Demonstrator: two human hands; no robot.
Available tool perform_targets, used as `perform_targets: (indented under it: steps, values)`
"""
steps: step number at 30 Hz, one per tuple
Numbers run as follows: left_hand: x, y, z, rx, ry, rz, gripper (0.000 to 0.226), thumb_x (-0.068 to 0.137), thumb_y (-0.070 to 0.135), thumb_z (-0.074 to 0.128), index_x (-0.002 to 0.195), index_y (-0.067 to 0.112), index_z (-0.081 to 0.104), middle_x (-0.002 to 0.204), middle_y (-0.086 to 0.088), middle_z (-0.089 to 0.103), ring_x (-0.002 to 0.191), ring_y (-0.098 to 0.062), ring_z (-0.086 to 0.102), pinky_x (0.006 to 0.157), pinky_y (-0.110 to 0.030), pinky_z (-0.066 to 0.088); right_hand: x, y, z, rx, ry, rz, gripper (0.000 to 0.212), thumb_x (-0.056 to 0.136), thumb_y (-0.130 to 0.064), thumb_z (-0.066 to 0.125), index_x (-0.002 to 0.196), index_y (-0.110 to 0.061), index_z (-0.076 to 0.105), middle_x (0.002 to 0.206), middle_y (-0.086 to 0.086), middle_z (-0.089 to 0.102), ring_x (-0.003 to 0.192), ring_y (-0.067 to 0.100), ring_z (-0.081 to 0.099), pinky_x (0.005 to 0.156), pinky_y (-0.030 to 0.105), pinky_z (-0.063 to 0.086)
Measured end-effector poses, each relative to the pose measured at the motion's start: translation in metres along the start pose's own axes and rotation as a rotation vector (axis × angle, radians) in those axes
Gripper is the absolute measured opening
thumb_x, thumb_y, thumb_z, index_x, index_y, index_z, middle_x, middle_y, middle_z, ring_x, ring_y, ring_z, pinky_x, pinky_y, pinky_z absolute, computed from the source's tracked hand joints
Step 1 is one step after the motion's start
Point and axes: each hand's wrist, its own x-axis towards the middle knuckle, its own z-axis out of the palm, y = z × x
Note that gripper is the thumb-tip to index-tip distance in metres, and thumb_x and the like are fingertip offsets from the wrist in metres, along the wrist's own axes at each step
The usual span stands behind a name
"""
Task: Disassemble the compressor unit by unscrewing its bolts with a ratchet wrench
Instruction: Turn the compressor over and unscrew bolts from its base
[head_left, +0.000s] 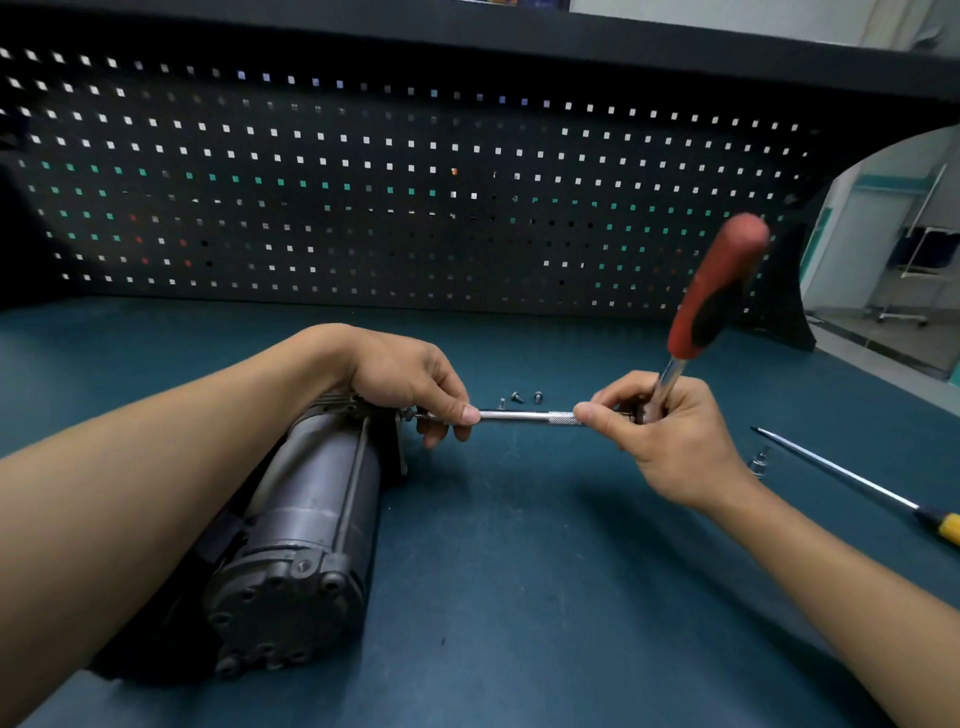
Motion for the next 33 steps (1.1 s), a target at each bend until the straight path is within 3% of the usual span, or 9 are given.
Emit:
perform_targets:
  steps: [6,12,17,20,24,27,33]
  values:
    - [-0.001,0.0,-0.001,-0.035,0.036,0.015,0.02,0.092,0.04,0.061,0.086,0.025,0.072,0.067,0.009,0.067,0.063,-0.002,0.052,0.061,-0.005,0.035,-0.001,-0.002,-0.003,-0.107,-0.043,-0.226,0.013,0.077,-0.015,0.082,0.073,-0.005,0.073,0.076,0.006,0.071,0.069,0.008,0.063,0.066,0.016,0.047]
    - [0.0,0.001,-0.001,-0.034,0.004,0.007,0.029,0.086,0.048,0.059,0.094,0.024,0.074,0.074,0.008,0.071,0.073,-0.007,0.057,0.081,-0.02,0.041,0.001,-0.002,-0.003,-0.219,-0.028,-0.45,0.013,0.078,-0.013,0.083,0.078,-0.003,0.076,0.08,0.004,0.073,0.072,0.016,0.067,0.067,0.023,0.052]
    - [-0.002,-0.001,-0.003,-0.065,0.016,0.016,0.03,0.096,0.04,0.057,0.108,0.02,0.075,0.081,0.005,0.074,0.077,-0.007,0.058,0.073,-0.01,0.043,0.002,0.0,-0.007,-0.3,-0.049,-0.479,0.012,0.077,-0.009,0.082,0.084,-0.002,0.076,0.084,0.005,0.074,0.073,0.018,0.069,0.07,0.029,0.056]
    - [-0.002,-0.002,-0.003,-0.098,0.026,0.033,0.033,0.089,0.044,0.059,0.102,0.019,0.075,0.079,0.004,0.073,0.077,-0.009,0.057,0.076,-0.01,0.042,0.001,-0.004,-0.006,-0.283,-0.061,-0.412,0.011,0.077,-0.011,0.083,0.084,-0.006,0.077,0.081,0.002,0.074,0.07,0.016,0.069,0.068,0.027,0.055]
    - [-0.001,-0.001,-0.002,-0.072,0.023,0.04,0.031,0.085,0.047,0.06,0.092,0.021,0.074,0.075,0.004,0.072,0.075,-0.009,0.055,0.071,-0.009,0.041,-0.002,-0.007,-0.008,-0.185,-0.125,-0.121,0.008,0.078,-0.028,0.082,0.083,-0.023,0.077,0.074,-0.012,0.072,0.064,0.0,0.062,0.063,0.013,0.046]
    - [-0.001,-0.002,-0.002,-0.075,0.021,0.041,0.029,0.083,0.047,0.062,0.09,0.021,0.075,0.074,0.004,0.072,0.074,-0.009,0.055,0.072,-0.011,0.042,-0.001,-0.012,-0.004,-0.083,-0.062,-0.019,0.03,0.07,-0.04,0.079,0.091,-0.018,0.076,0.083,-0.014,0.076,0.073,-0.003,0.068,0.067,0.008,0.047]
    - [0.0,-0.003,-0.002,-0.092,0.028,0.056,0.026,0.082,0.044,0.065,0.09,0.021,0.075,0.074,0.006,0.072,0.072,-0.008,0.055,0.071,-0.012,0.042,0.001,-0.023,0.001,0.144,-0.005,0.2,0.044,0.066,-0.053,0.078,0.088,-0.016,0.075,0.082,0.003,0.078,0.049,0.004,0.053,0.047,0.011,0.039]
